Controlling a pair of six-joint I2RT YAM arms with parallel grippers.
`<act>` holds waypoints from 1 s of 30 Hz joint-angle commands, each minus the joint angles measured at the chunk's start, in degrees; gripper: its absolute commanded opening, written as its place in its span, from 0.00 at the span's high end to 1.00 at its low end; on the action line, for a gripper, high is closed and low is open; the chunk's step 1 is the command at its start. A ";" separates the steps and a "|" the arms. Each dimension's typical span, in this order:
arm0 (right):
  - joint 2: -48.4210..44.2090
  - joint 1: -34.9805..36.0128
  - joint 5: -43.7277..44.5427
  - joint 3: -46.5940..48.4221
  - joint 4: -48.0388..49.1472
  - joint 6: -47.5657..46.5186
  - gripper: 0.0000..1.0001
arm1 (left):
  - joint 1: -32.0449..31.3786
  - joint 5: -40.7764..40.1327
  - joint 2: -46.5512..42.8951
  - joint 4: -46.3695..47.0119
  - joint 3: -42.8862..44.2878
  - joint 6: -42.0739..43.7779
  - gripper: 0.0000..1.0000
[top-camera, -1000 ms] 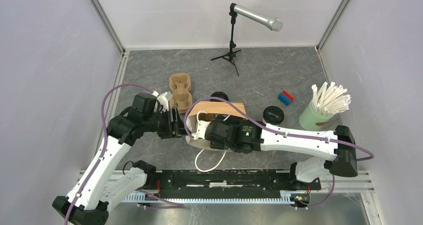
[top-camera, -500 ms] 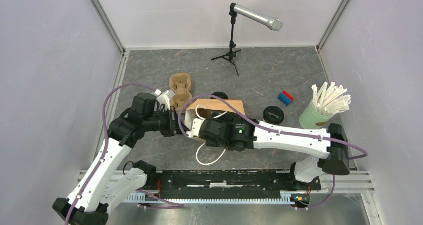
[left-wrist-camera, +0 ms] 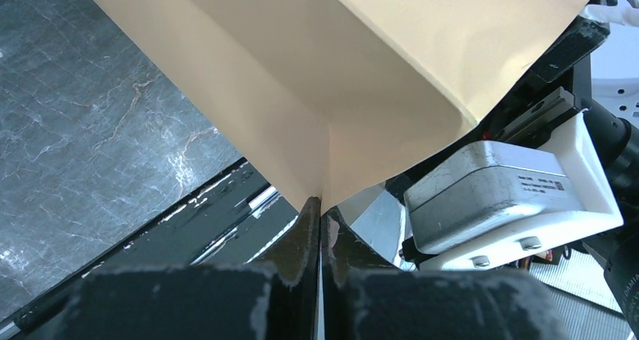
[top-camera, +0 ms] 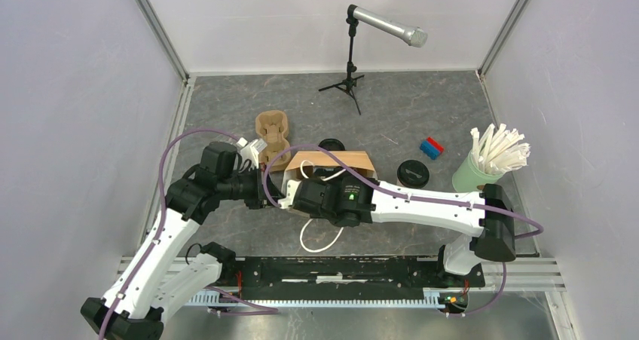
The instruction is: Pack the takeout coffee
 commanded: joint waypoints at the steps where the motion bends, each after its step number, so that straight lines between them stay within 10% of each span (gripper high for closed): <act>1: 0.38 0.08 1.86 1.27 -0.83 -2.22 0.40 | -0.16 1.98 -0.79 2.23 -0.18 2.77 0.98; 30: -2.72 -4.28 2.46 -2.97 -0.18 -4.48 0.39 | -0.21 4.59 0.57 1.86 2.14 5.10 0.98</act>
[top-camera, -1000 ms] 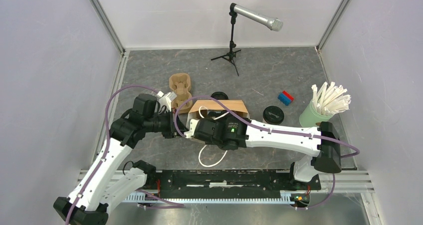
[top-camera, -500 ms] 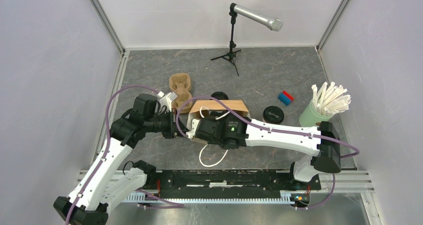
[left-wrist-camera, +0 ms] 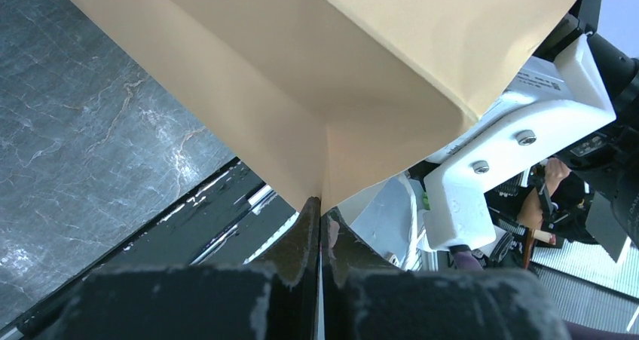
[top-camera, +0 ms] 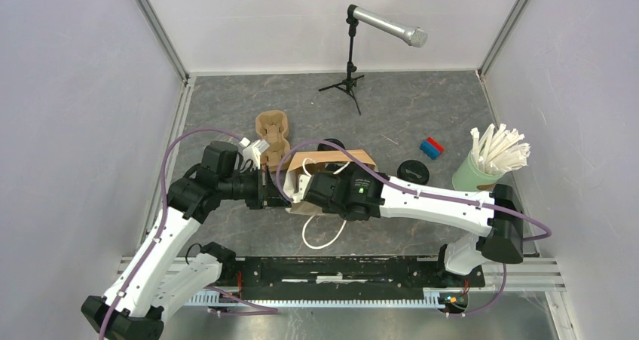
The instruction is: Pack the takeout coffee
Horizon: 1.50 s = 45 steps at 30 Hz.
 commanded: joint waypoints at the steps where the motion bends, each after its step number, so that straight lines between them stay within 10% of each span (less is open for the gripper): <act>1: 0.65 -0.61 2.08 0.41 2.18 -2.42 0.40 | -0.14 2.79 0.04 1.86 2.33 3.65 0.98; 45: -3.85 -3.63 1.44 -11.90 12.62 -2.55 0.40 | -0.32 10.06 -5.50 10.50 -7.13 -0.46 0.97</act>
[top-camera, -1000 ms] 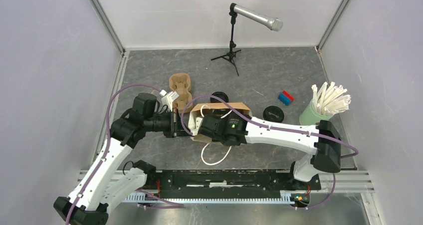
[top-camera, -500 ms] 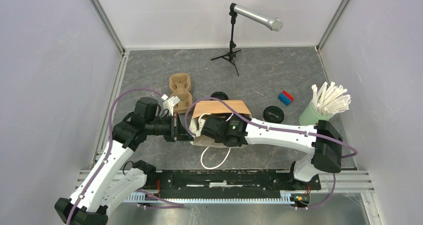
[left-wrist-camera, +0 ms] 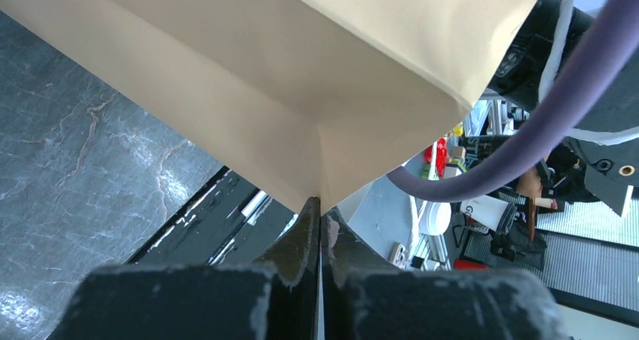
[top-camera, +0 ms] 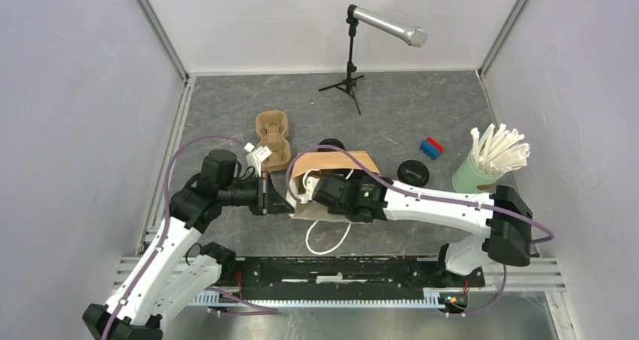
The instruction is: Pack the takeout coffee
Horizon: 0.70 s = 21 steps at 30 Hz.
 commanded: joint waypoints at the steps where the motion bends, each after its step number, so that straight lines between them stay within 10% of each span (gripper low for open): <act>1: -0.69 -0.67 2.13 -1.02 0.96 -0.14 0.40 | -0.30 3.71 -0.96 3.13 -0.07 -2.34 0.97; 21: 2.67 -0.41 6.05 7.77 -8.56 3.75 0.40 | -0.37 1.57 -0.43 3.57 -0.66 -2.07 0.98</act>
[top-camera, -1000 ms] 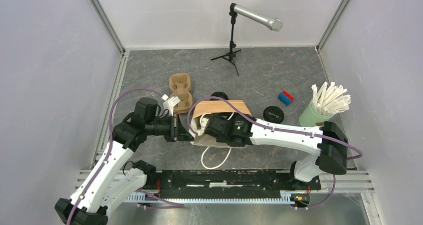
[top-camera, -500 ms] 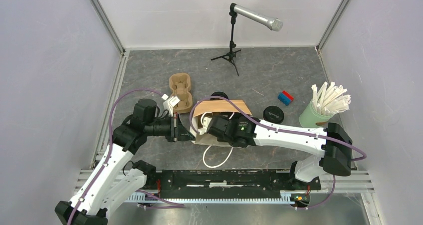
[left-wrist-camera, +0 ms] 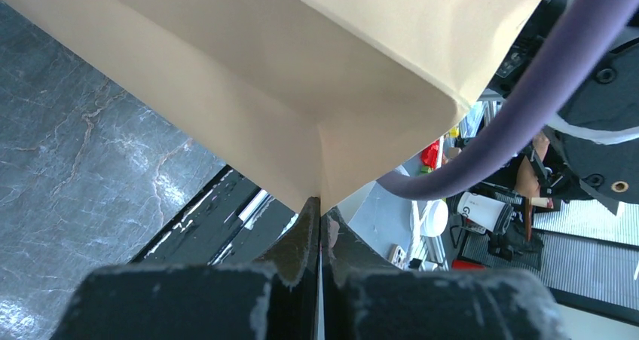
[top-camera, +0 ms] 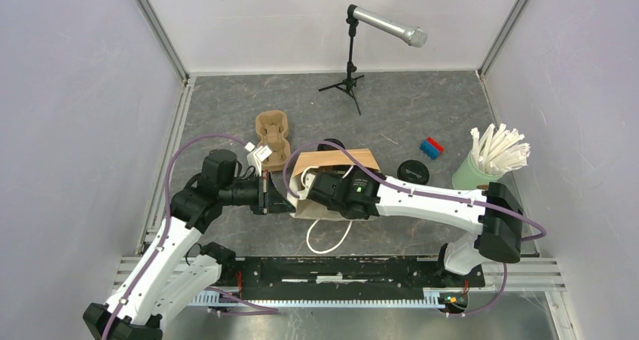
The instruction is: Pack the takeout coffee
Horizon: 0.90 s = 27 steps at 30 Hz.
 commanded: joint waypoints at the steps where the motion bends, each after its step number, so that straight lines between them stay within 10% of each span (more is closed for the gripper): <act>1: -0.83 -0.41 3.73 3.10 -2.25 1.74 0.40 | -0.31 1.00 -0.36 1.76 -0.24 -1.25 0.97; 15: -1.25 0.38 0.81 0.80 -2.50 2.82 0.40 | -0.53 -1.42 -0.60 1.15 1.87 -1.07 0.97; 27: -6.55 0.38 -1.52 -3.30 1.56 2.73 0.40 | -0.50 -10.37 3.01 -1.84 7.25 0.71 0.49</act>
